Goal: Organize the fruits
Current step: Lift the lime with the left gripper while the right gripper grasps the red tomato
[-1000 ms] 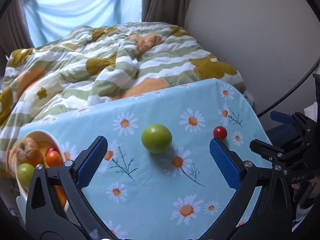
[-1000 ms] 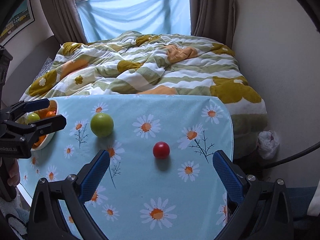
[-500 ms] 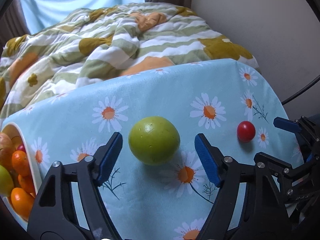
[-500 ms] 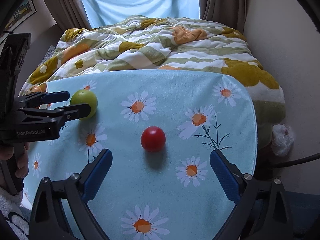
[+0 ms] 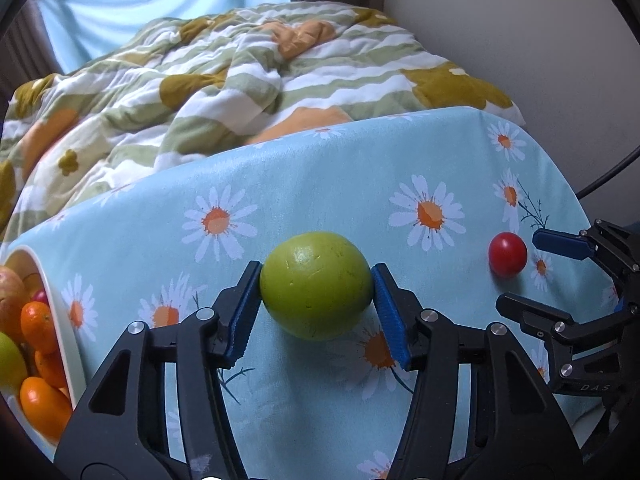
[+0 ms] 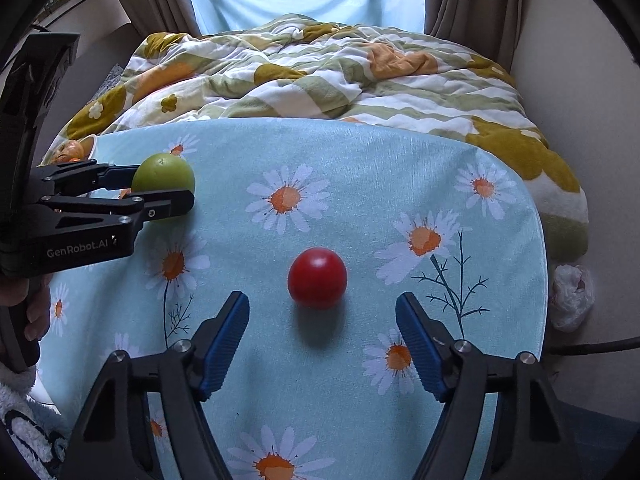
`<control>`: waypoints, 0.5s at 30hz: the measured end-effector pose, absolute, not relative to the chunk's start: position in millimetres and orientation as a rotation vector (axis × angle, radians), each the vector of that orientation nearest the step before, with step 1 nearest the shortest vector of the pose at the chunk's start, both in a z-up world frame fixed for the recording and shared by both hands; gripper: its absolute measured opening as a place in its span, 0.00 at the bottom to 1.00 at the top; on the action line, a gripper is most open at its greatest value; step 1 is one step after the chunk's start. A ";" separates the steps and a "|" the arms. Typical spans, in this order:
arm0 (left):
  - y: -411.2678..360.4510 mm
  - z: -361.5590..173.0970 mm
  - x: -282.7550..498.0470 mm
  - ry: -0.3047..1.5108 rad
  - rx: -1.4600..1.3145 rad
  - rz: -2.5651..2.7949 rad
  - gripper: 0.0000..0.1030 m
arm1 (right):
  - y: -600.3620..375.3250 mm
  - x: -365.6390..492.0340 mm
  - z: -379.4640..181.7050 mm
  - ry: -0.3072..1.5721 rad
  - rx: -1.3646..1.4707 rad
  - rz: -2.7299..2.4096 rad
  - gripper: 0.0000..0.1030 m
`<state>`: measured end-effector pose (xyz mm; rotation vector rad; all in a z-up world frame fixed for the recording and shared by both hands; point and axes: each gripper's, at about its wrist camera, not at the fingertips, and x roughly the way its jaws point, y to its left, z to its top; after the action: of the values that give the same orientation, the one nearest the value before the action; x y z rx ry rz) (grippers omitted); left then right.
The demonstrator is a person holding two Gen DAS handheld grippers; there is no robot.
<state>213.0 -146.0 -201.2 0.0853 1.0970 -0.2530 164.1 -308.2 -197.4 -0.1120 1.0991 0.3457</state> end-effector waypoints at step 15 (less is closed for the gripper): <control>-134.0 -200.3 193.8 1.095 0.039 -0.213 0.59 | -303.0 168.4 -205.6 1.081 -0.155 0.333 0.54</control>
<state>193.8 -134.0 -200.3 0.0394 1.0946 -0.2131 168.4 -303.0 -205.6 -0.1547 1.0810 0.3331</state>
